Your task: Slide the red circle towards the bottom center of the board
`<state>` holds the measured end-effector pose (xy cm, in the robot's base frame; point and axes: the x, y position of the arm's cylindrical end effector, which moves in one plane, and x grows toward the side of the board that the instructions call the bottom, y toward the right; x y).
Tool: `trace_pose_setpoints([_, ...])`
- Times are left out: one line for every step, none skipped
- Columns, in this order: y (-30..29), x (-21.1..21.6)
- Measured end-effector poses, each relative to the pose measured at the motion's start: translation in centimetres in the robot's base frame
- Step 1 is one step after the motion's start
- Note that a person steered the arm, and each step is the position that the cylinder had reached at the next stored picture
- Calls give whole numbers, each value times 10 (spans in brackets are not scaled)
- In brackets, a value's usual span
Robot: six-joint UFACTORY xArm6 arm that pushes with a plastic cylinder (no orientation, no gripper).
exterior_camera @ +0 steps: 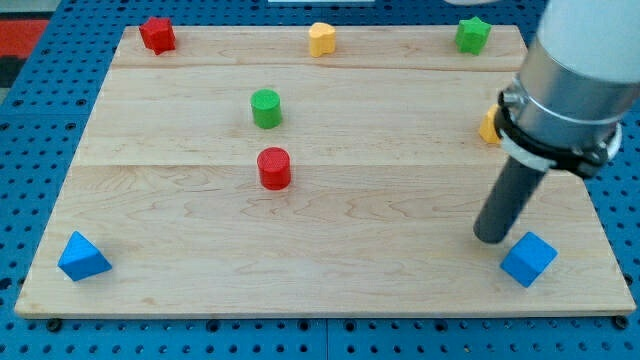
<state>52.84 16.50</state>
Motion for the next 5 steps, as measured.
trace_pose_setpoints([-38, -59])
trace_pose_setpoints([-111, -102])
trace_pose_setpoints([-190, -112])
trace_pose_setpoints([-230, -111])
trace_pose_setpoints([-228, -104])
